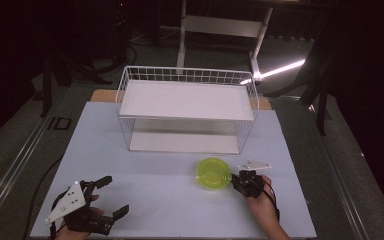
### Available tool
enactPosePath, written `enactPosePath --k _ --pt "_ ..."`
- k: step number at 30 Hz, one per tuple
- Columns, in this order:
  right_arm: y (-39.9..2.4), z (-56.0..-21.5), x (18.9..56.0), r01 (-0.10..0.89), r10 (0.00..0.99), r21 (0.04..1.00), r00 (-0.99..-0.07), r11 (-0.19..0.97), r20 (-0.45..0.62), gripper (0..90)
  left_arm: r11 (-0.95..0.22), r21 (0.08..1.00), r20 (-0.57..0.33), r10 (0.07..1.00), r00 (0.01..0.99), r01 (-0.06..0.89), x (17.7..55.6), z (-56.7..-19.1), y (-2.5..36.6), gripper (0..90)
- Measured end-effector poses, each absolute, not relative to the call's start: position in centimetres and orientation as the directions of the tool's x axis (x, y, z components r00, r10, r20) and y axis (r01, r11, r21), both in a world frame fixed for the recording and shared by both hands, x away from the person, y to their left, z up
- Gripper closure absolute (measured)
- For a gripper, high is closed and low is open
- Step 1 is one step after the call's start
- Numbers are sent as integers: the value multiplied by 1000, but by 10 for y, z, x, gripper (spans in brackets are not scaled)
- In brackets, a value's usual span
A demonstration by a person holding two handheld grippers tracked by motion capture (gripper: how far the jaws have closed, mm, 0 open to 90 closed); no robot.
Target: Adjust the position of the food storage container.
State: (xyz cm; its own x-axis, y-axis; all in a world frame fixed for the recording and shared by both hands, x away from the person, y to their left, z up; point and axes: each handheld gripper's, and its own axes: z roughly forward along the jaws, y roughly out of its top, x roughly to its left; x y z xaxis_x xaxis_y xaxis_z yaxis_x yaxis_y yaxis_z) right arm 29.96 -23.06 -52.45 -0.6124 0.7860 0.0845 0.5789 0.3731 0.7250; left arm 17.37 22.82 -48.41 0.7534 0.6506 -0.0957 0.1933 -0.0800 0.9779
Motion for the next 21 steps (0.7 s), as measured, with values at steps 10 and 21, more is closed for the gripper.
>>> enactPosePath --k 10,21 --pt "-211 -523 304 573 768 738 -630 357 118 900 -87 978 -92 644 760 192 172 -483 227 2" --pt "-183 -522 297 538 723 742 -683 400 105 900 -97 977 -83 642 763 188 171 -483 225 2"
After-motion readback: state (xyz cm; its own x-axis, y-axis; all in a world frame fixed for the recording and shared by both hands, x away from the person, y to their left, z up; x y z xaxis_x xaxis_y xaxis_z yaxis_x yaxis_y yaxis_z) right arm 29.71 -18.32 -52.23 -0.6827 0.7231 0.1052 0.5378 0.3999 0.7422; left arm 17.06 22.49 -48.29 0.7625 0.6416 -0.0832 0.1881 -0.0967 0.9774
